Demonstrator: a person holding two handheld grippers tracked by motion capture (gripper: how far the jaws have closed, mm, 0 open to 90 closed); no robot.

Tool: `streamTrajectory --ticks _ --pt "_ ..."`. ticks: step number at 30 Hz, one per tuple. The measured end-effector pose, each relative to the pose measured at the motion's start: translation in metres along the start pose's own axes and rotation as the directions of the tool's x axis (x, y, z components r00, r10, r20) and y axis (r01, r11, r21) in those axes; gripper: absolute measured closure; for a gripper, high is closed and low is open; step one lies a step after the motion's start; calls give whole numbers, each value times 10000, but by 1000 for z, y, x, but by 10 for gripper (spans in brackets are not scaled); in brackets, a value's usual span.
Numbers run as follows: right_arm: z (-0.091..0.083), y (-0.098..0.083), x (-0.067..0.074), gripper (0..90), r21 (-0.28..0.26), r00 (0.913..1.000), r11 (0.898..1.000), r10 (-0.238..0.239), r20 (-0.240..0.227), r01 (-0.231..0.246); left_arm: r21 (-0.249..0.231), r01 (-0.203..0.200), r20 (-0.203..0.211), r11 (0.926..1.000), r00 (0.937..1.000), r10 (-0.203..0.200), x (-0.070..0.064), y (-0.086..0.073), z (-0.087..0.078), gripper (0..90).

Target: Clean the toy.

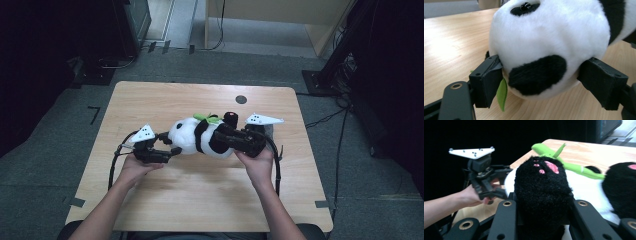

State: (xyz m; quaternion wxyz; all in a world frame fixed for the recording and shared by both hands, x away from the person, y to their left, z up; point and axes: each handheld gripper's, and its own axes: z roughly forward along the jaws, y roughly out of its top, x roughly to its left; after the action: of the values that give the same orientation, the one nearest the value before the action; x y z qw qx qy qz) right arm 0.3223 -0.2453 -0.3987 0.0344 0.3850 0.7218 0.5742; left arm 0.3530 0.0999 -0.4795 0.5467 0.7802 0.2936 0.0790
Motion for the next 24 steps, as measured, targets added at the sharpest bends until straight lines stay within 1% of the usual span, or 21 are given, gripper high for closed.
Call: streamTrajectory --ticks 2,3,4,5,6,8,10,11,12,14,18,19,21,22,24 --pt "1 -1 0 694 28 10000 10000 83 -15 -83 158 335 228 9993 9992 -339 2 -2 3 195" --pt "2 -1 -2 694 22 9995 9997 236 -205 -236 166 313 231 9994 9992 -317 1 -2 4 205" --pt "2 -2 -3 694 49 9990 9993 371 -240 -370 165 243 191 9996 9995 -246 0 -2 4 237" --pt "3 -2 -4 694 77 9991 9993 356 -236 -354 189 90 57 9998 9999 -92 -1 -1 4 248" --pt "3 -3 -5 693 94 9991 9993 359 -206 -357 172 35 14 9998 10000 -36 -2 0 4 268" --pt "2 -4 -8 693 44 9986 9989 478 -242 -477 119 175 25 9998 9998 -175 0 2 4 307" --pt "2 -4 -9 692 49 9985 9988 494 -214 -494 341 366 73 9988 9993 -368 1 3 5 329" --pt "2 -4 -9 691 93 9987 9989 471 -171 -470 403 322 45 9987 9995 -324 1 4 6 339" --pt "3 -5 -9 691 109 9988 9988 474 -155 -472 526 196 -61 9984 9998 -193 0 4 6 355" --pt "4 -6 -10 689 150 9989 9989 441 -130 -439 638 5 -207 9980 9998 8 -2 5 5 405" --pt "4 -8 -11 680 144 9991 9990 414 -45 -413 676 -70 -419 9977 9991 98 -5 8 1 523" --pt "4 -8 -12 674 164 9993 9991 383 7 -383 718 0 -452 9974 9990 33 -5 9 0 555" --pt "5 -8 -12 656 239 9994 9994 241 258 -247 868 -41 -611 9962 9981 95 -8 12 -2 608" --pt "6 -8 -13 643 292 9993 9995 112 357 -122 978 -10 -632 9952 9980 72 -9 14 -2 637" --pt "6 -9 -15 617 396 9977 9992 -7 680 -20 1023 24 -564 9948 9984 34 -10 16 -4 684"
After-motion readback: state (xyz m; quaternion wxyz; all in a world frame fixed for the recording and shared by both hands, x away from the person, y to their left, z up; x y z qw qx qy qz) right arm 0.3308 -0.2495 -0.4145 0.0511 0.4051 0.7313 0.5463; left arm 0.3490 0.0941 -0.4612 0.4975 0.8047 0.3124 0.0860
